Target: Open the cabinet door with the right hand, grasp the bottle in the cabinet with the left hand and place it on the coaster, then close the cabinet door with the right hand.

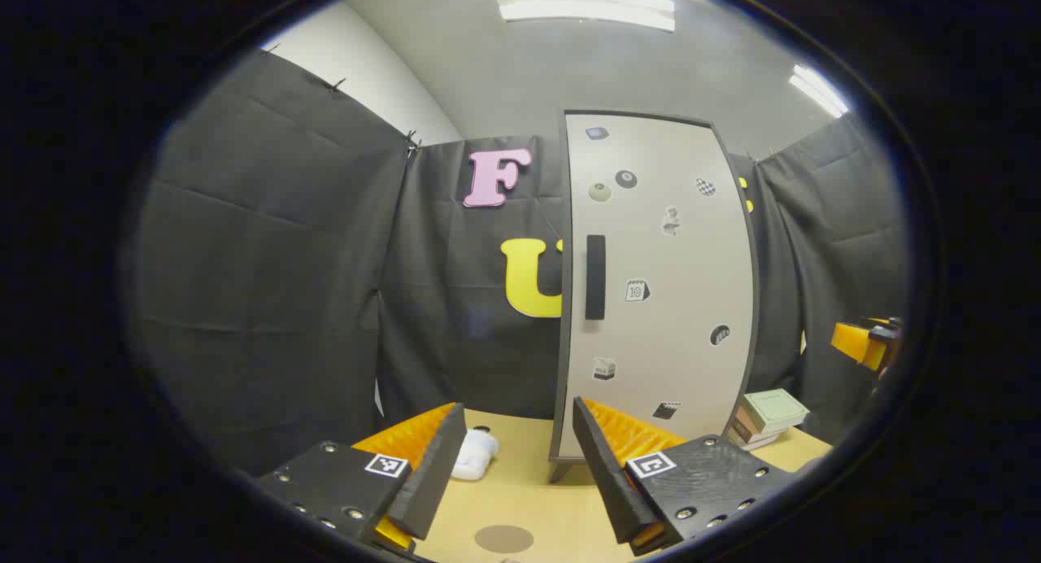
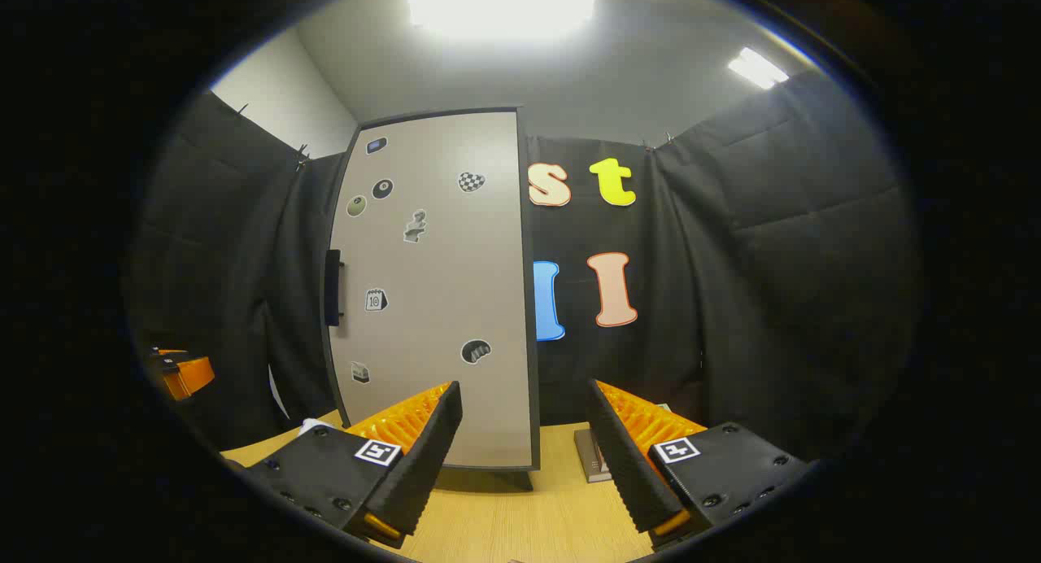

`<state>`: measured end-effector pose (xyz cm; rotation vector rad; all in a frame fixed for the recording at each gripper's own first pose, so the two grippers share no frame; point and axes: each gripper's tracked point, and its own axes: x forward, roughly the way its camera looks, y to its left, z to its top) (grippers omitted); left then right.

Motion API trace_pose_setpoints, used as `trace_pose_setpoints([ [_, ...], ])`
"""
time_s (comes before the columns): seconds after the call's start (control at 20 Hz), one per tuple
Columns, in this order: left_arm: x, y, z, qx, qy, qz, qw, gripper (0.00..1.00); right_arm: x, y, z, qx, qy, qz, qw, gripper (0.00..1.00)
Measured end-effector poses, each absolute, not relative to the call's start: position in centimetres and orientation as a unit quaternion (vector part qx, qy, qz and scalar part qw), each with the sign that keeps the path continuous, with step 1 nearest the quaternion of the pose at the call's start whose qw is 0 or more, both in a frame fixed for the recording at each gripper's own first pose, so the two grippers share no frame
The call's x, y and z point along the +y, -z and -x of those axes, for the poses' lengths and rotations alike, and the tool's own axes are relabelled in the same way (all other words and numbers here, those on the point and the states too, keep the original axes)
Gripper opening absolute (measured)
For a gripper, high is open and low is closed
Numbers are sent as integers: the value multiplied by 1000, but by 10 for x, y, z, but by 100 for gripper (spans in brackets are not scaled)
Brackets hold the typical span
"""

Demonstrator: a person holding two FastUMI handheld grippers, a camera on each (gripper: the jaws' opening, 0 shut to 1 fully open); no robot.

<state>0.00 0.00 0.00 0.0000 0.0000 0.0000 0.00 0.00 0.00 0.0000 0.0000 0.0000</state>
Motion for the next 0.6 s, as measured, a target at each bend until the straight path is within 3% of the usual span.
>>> trace_pose_setpoints([
  [0.6,0,-4,-6,-5,2,-16,1000,80,9,5,-7,12,-4,-14,1000,97],
])
